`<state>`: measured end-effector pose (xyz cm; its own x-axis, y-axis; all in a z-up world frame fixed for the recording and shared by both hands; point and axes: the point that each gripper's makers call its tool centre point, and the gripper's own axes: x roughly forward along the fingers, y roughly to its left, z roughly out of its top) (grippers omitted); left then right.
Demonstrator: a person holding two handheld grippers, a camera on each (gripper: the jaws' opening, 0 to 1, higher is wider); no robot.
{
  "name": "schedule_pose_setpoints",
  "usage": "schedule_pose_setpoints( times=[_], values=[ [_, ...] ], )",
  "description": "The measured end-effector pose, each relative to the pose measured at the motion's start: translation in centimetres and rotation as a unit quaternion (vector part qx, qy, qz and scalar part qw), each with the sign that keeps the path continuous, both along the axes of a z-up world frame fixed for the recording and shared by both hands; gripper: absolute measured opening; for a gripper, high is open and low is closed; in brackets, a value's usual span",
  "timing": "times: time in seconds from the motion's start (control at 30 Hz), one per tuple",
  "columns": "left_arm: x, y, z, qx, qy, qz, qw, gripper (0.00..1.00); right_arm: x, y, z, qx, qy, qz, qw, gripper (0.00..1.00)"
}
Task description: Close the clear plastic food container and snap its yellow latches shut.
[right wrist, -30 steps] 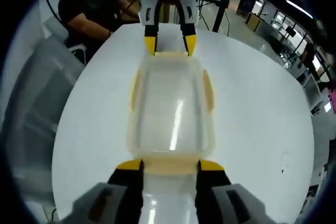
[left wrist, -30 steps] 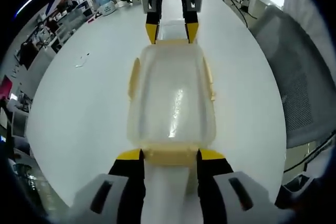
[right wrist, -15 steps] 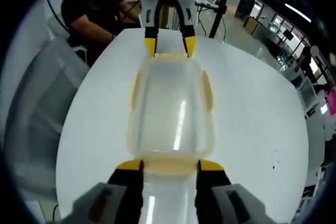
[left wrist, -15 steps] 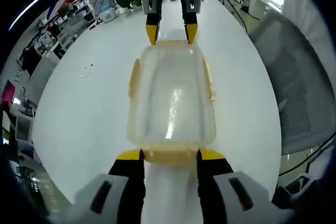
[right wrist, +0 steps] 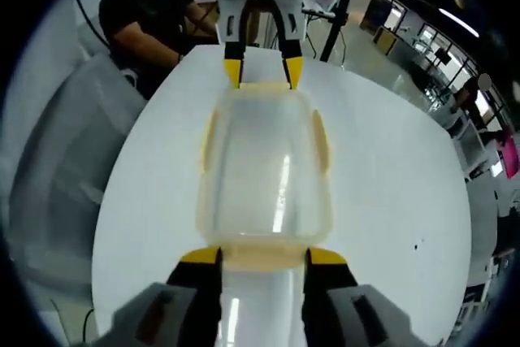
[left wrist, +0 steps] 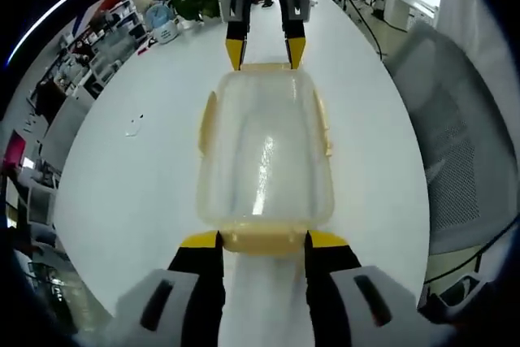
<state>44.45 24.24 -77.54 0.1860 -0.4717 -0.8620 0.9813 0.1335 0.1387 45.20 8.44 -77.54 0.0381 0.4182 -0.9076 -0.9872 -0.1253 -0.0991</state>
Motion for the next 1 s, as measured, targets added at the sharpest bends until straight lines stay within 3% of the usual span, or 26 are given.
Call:
schedule_pose_setpoints(
  times=[0.37, 1.0],
  values=[
    [0.3, -3.1, 0.7, -0.002, -0.004, -0.011, 0.9999, 0.37, 0.0, -3.2, 0.5, 0.000, -0.004, -0.009, 0.9999, 0.36],
    [0.4, -8.2, 0.5, -0.007, -0.003, -0.019, 0.9998, 0.37, -0.1, -8.3, 0.3, -0.005, -0.003, -0.016, 0.9999, 0.36]
  ],
)
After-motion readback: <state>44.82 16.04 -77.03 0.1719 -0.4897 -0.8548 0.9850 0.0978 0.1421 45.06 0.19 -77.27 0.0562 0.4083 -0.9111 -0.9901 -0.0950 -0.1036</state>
